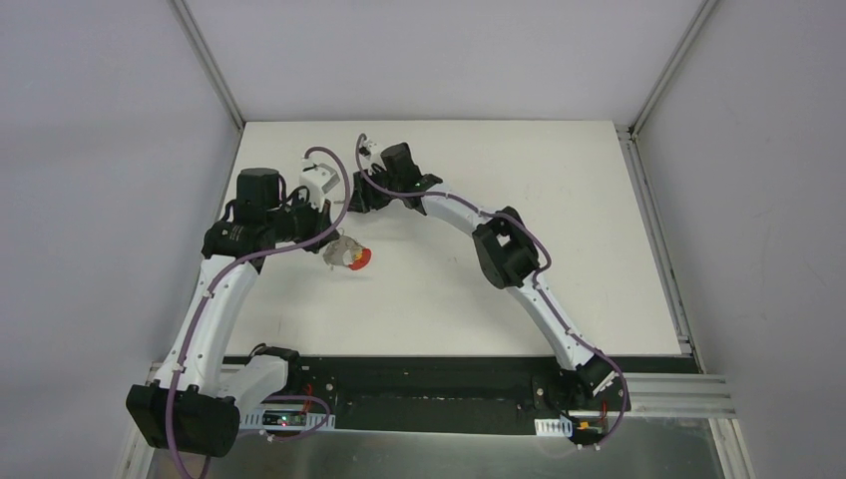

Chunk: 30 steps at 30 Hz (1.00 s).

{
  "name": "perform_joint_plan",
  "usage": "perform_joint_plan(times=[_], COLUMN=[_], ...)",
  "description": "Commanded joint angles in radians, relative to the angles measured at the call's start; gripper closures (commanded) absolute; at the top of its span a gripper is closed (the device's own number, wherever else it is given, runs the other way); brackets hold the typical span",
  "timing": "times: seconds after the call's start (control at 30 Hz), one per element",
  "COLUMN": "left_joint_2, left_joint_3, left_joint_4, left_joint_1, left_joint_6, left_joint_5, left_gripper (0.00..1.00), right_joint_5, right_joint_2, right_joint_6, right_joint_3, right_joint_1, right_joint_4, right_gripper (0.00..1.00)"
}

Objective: Put the keys on the keyring

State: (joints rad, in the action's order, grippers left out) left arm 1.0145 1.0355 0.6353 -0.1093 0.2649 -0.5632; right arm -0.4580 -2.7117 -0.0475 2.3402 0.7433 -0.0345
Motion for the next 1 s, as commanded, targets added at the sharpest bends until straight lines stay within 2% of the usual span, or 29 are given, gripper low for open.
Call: perform_joint_plan(times=[0.0,0.17,0.47,0.63,0.8,0.97], left_joint_2=[0.008,0.033,0.078,0.108,0.135,0.133], left_joint_3=[0.071,0.110,0.172,0.179,0.177,0.184], left_joint_4=[-0.004,0.002,0.002,-0.021,-0.069,-0.078], left_joint_1=[0.007,0.007,0.006,0.006,0.006,0.006], left_joint_6=[0.034,0.037,0.029,0.031,0.012,-0.014], left_joint_5=[0.028,0.037,0.015,-0.034,-0.070,-0.050], left_gripper=[1.00,1.00,1.00,1.00,1.00,1.00], right_joint_5=[0.004,0.006,0.018,-0.007,-0.066,0.000], right_joint_2=[0.169,0.316,0.630,0.820,0.891,0.801], right_joint_6=[0.040,0.086,0.178,0.256,0.352,0.467], right_joint_3=[-0.129,-0.320,-0.761,-0.923,-0.949,-0.807], right_joint_1=[-0.009,-0.025,-0.101,-0.166,-0.177,-0.114], right_joint_4=[-0.116,-0.155,-0.159,-0.183,-0.212,-0.250], right_gripper=[0.47,0.48,0.48,0.48,0.47,0.45])
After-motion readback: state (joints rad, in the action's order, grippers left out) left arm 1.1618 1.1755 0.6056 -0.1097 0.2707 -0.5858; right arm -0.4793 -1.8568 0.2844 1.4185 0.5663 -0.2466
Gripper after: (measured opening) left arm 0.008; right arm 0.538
